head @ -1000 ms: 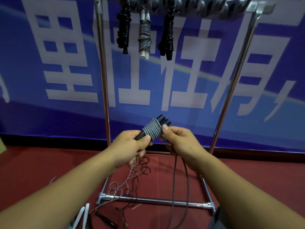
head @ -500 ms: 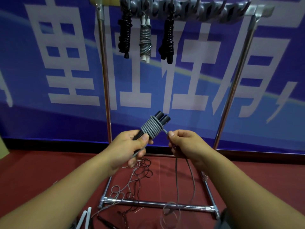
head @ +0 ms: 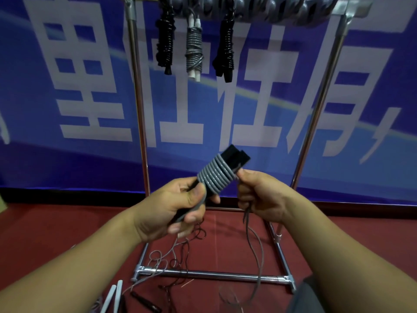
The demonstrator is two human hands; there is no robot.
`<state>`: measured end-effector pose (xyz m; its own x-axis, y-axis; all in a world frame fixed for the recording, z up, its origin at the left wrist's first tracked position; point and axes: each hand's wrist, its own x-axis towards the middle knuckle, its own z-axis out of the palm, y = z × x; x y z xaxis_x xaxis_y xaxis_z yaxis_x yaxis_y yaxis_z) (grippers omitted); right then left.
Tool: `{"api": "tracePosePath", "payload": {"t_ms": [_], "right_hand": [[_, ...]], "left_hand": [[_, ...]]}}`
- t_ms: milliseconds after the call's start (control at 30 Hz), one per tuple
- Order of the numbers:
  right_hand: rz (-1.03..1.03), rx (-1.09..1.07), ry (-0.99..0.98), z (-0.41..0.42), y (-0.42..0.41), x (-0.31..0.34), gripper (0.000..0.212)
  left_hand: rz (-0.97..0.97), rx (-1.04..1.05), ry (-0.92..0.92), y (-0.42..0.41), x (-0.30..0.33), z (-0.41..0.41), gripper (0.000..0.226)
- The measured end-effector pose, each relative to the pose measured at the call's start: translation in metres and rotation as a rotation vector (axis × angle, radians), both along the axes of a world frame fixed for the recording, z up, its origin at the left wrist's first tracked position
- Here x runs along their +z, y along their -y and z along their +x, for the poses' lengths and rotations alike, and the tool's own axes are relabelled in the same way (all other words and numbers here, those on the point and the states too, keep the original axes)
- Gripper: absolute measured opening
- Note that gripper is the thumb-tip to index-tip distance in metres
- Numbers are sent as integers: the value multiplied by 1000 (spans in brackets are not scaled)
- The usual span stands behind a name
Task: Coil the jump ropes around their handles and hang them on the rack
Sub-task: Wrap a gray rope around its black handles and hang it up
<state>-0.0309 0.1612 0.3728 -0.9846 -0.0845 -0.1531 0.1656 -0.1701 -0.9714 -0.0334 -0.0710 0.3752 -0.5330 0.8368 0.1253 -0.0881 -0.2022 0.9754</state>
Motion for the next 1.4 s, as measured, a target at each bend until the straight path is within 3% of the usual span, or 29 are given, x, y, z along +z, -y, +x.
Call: {"api": "tracePosePath", "payload": {"t_ms": [133, 233, 300, 500, 767, 1033, 1267, 1400], "right_hand": [[-35, 96, -52, -1, -2, 1, 34], [19, 123, -110, 1, -5, 2, 26], [84, 89, -120, 1, -7, 2, 22], [338, -83, -139, -3, -11, 1, 35], [280, -91, -20, -2, -17, 2, 28], [326, -36, -206, 3, -18, 0, 15], [720, -215, -436, 1, -14, -6, 14], [768, -215, -357, -2, -15, -7, 21]], "left_hand": [[134, 70, 150, 0, 1, -4, 40], [106, 243, 186, -2, 5, -3, 33], [58, 318, 173, -2, 5, -3, 32], [-66, 410, 124, -4, 2, -7, 37], [-180, 500, 51, -6, 0, -10, 36], [-289, 652, -40, -1, -1, -19, 33], [-287, 704, -30, -1, -4, -23, 31], [-296, 727, -60, -1, -4, -23, 31]]}}
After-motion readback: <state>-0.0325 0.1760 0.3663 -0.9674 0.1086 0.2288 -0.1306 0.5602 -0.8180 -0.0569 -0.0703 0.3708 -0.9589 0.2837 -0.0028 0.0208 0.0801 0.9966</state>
